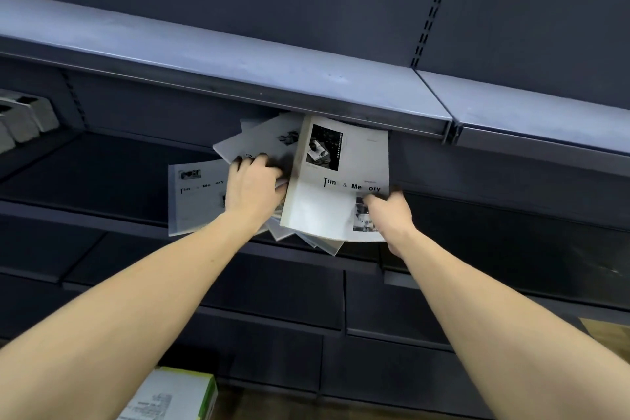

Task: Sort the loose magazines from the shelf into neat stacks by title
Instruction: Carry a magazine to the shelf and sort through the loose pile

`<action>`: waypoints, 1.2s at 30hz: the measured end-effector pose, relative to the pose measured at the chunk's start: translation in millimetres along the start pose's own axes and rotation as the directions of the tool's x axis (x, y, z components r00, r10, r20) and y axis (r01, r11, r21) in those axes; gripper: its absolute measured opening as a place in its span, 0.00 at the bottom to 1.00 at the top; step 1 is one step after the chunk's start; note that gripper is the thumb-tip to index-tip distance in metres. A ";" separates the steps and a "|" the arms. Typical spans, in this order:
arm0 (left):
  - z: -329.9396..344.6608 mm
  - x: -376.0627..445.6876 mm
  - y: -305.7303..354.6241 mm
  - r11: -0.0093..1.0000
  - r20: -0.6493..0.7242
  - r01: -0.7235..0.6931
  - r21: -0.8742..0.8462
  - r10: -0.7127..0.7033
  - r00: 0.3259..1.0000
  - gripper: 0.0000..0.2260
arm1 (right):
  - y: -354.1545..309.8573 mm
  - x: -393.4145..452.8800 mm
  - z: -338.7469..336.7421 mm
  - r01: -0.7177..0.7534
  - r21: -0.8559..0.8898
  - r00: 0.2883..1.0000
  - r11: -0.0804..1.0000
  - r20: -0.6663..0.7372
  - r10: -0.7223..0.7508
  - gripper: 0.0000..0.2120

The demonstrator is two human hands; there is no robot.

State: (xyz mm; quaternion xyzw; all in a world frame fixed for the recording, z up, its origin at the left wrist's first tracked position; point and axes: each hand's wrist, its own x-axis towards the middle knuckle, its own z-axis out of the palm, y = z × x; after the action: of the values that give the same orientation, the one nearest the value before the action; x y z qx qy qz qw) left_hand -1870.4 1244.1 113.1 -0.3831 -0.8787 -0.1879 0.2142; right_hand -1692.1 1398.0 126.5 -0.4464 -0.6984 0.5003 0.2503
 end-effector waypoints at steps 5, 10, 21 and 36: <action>-4.8 -11.8 5.9 0.989 0.093 0.023 -0.148 -0.009 0.996 0.11 | 2.8 -4.6 -3.2 0.010 -0.010 0.999 1.000 -0.033 -0.011 0.20; 4.6 -17.3 9.0 0.996 0.229 0.049 0.068 -0.064 0.971 0.28 | 8.0 -15.6 -6.0 -0.009 -0.015 0.999 1.000 -0.043 0.009 0.19; 12.8 -53.4 4.8 0.992 0.062 0.021 0.125 -0.029 0.998 0.26 | 23.6 -47.7 3.6 -0.017 -0.085 0.993 0.996 -0.117 0.007 0.15; -83.6 -105.5 42.4 0.939 0.003 0.238 -0.247 -0.245 0.970 0.19 | 28.7 -111.5 -15.4 0.007 0.081 0.998 0.997 -0.059 -0.002 0.15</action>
State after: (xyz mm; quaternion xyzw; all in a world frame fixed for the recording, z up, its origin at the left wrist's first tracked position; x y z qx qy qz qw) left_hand -1754.2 1167.2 135.2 -0.2934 -0.8860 -0.3250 0.1526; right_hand -1616.1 1310.8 116.6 -0.4489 -0.6709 0.5143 0.2897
